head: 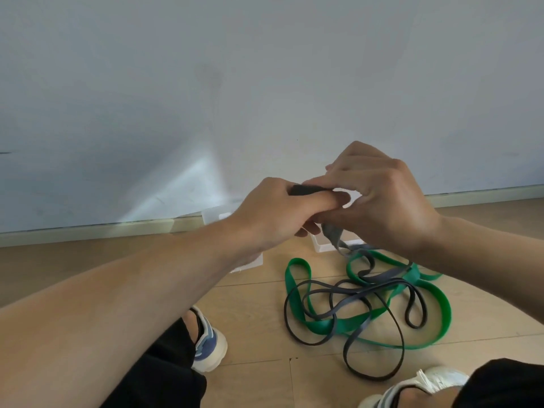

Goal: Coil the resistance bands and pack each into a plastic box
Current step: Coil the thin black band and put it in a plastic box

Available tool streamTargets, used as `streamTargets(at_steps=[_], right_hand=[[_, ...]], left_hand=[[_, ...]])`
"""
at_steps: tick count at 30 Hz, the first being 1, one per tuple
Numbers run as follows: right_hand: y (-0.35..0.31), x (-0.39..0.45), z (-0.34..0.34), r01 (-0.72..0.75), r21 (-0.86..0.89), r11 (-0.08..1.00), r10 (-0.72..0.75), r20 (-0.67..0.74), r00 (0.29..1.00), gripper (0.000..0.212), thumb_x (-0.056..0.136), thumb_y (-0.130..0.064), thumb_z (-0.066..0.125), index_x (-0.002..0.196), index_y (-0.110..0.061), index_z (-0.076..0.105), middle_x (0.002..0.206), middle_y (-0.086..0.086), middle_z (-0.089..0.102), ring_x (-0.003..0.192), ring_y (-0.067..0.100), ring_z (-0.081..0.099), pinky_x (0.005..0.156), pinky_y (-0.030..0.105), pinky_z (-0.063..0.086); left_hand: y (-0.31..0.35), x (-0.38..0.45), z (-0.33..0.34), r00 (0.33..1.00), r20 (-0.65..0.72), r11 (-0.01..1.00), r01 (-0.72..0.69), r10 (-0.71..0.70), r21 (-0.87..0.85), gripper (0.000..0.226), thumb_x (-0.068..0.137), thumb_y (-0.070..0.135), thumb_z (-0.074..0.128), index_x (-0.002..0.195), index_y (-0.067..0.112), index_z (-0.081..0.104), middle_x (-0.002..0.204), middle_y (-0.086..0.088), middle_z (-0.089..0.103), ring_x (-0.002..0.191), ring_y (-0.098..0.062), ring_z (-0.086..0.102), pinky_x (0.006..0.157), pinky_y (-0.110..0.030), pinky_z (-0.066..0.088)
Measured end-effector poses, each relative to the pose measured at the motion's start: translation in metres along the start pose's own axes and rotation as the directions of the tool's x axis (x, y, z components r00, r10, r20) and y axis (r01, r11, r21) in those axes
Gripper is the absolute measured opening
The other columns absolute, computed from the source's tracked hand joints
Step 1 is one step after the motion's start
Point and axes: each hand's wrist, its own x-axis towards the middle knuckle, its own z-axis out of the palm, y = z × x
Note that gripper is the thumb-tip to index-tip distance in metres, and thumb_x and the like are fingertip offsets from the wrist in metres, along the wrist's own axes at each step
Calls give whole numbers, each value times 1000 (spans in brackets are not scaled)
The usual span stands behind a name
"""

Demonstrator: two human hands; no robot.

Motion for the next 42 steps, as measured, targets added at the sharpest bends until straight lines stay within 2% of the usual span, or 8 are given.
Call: streamTargets(at_steps=[9,13,17,20,27,29,36,42], right_hand=[[-8,-7,-1,-32,135,990,36,-25,999,33,74,-36,85,102,-18,79,99,-7,76,100,14,68,84,33,55],[1,-10,-4,-122,66,990,124,-39,991,23,78,-15,86,100,-15,81,88,-4,77,93,13,69,73,36,56],[-2,-5,-1,-35,-62,997,32,-48,998,21,82,-25,74,101,-20,81,79,-4,75,85,20,63,60,40,52],[-7,-4,3,-47,-32,998,45,-64,997,26,78,-29,73,101,-20,81,80,-5,74,85,21,62,61,41,53],[-14,-3,-7,-125,253,959,131,-8,991,24,76,-31,84,99,-26,77,91,-10,75,91,16,64,83,29,50],[-15,-5,-4,-162,243,956,170,-13,985,24,75,-30,85,98,-28,77,86,-10,74,88,12,64,79,26,52],[-11,-1,-6,-144,103,984,145,-2,989,32,78,-17,87,102,-35,75,73,-5,72,83,17,63,62,34,51],[-14,2,2,-115,-74,991,113,-26,993,27,75,-23,76,101,-28,81,70,-8,67,80,16,55,58,39,50]], left_hand=[[3,4,-19,939,337,995,-32,63,-98,42,88,44,61,79,6,74,75,-25,61,73,-25,64,80,-40,53],[8,2,-11,984,176,975,-60,22,214,46,88,63,57,106,26,77,103,-4,76,88,-16,73,86,-37,58],[3,-2,4,997,-35,983,-62,69,173,24,84,52,71,65,37,74,64,17,70,61,4,64,58,-11,46],[2,1,5,996,-47,984,-61,70,169,39,84,46,71,68,10,72,55,5,58,56,-6,56,64,-22,43],[6,4,-21,916,389,955,25,96,-295,64,81,44,58,107,-14,62,59,-5,41,55,-21,41,62,-30,41],[4,3,-26,893,447,967,59,60,-248,53,81,48,57,88,-4,62,64,-4,40,59,-21,44,65,-33,43],[12,-6,-10,998,-29,977,62,-57,202,44,76,74,66,90,34,78,84,7,67,71,-11,65,64,-28,54],[10,-3,-10,970,-241,913,78,23,400,49,68,70,73,73,22,69,63,11,60,64,-11,60,59,-29,40]])
